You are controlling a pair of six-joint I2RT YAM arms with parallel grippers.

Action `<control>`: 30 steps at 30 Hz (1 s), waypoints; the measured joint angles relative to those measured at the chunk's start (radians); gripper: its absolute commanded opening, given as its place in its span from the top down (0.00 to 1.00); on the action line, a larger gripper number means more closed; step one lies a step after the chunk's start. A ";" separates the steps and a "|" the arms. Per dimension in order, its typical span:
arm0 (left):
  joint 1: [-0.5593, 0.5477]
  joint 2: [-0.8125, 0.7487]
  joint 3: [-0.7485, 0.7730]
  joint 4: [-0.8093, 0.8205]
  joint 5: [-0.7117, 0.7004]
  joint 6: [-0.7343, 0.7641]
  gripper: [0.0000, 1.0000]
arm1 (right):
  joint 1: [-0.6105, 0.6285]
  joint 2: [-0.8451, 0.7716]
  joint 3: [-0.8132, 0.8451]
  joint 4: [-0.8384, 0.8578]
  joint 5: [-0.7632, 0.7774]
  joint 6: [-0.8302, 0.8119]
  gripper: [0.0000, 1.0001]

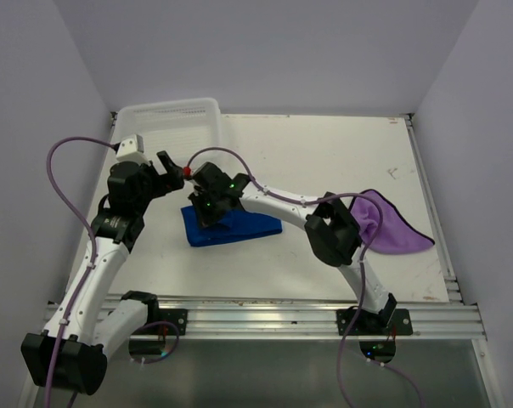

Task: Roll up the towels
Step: Fold the towel

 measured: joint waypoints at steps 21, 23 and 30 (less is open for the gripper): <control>0.000 -0.028 0.000 -0.003 -0.040 -0.001 0.00 | 0.038 0.048 -0.028 0.076 -0.062 0.069 0.61; 0.000 -0.033 0.000 -0.006 -0.055 -0.001 0.00 | 0.038 0.049 -0.029 0.076 -0.068 0.075 0.58; 0.000 -0.061 0.000 -0.009 -0.108 -0.001 0.01 | 0.028 0.044 -0.034 0.088 -0.063 0.106 0.56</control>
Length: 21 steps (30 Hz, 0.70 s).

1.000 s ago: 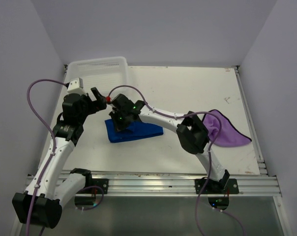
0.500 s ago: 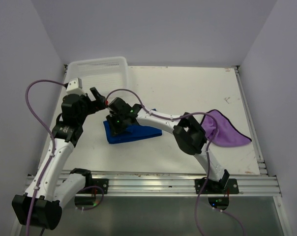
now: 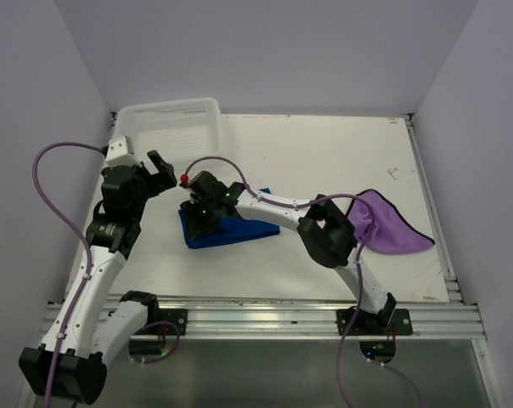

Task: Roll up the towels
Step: Fold the towel

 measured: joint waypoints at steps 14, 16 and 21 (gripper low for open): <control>0.000 -0.002 -0.008 0.023 0.038 0.013 0.00 | -0.259 -0.416 -0.429 0.150 -0.038 0.076 0.56; -0.007 0.031 -0.012 0.032 0.087 0.024 0.01 | -0.313 -0.503 -0.495 0.146 -0.022 0.068 0.69; -0.055 0.143 -0.017 0.034 0.215 0.031 0.03 | -0.372 -0.646 -0.615 0.119 0.064 0.032 0.87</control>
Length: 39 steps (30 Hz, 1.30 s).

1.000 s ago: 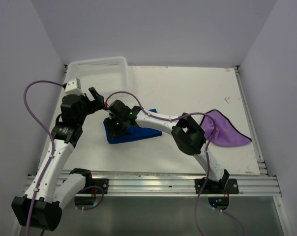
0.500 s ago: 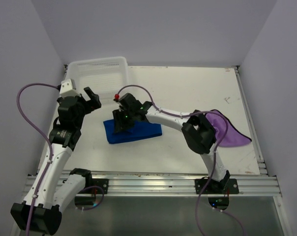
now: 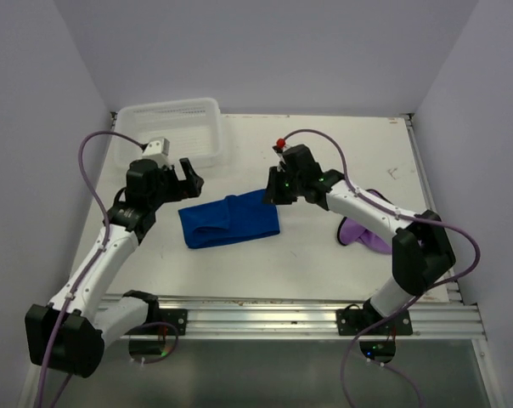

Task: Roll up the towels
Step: Fold the towel

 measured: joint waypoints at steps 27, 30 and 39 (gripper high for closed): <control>-0.459 0.500 0.200 -0.193 -0.177 0.172 0.43 | 0.002 0.177 -0.169 0.047 0.058 -0.066 1.00; -0.492 0.542 0.217 -0.208 -0.201 0.180 0.44 | 0.000 0.177 -0.169 0.049 0.056 -0.072 1.00; -0.519 0.599 0.214 -0.235 -0.246 0.174 0.67 | -0.013 0.179 -0.176 0.067 0.034 -0.085 1.00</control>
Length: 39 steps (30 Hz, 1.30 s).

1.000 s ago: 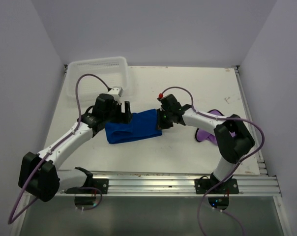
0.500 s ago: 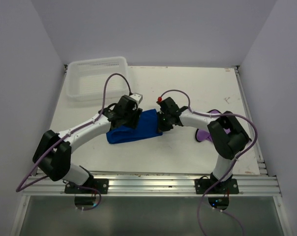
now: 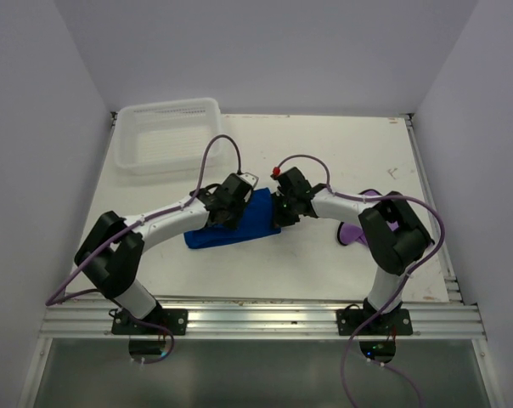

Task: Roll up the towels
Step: Fold the towel

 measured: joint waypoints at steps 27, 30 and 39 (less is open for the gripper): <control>-0.020 0.067 0.012 -0.032 -0.145 -0.002 1.00 | -0.025 0.001 -0.018 0.029 -0.051 -0.011 1.00; -0.020 0.068 0.040 -0.065 -0.187 0.000 1.00 | -0.025 0.001 -0.019 0.030 -0.052 -0.011 1.00; 0.038 0.066 0.094 -0.091 -0.235 0.011 1.00 | -0.028 0.001 -0.020 0.031 -0.056 -0.014 1.00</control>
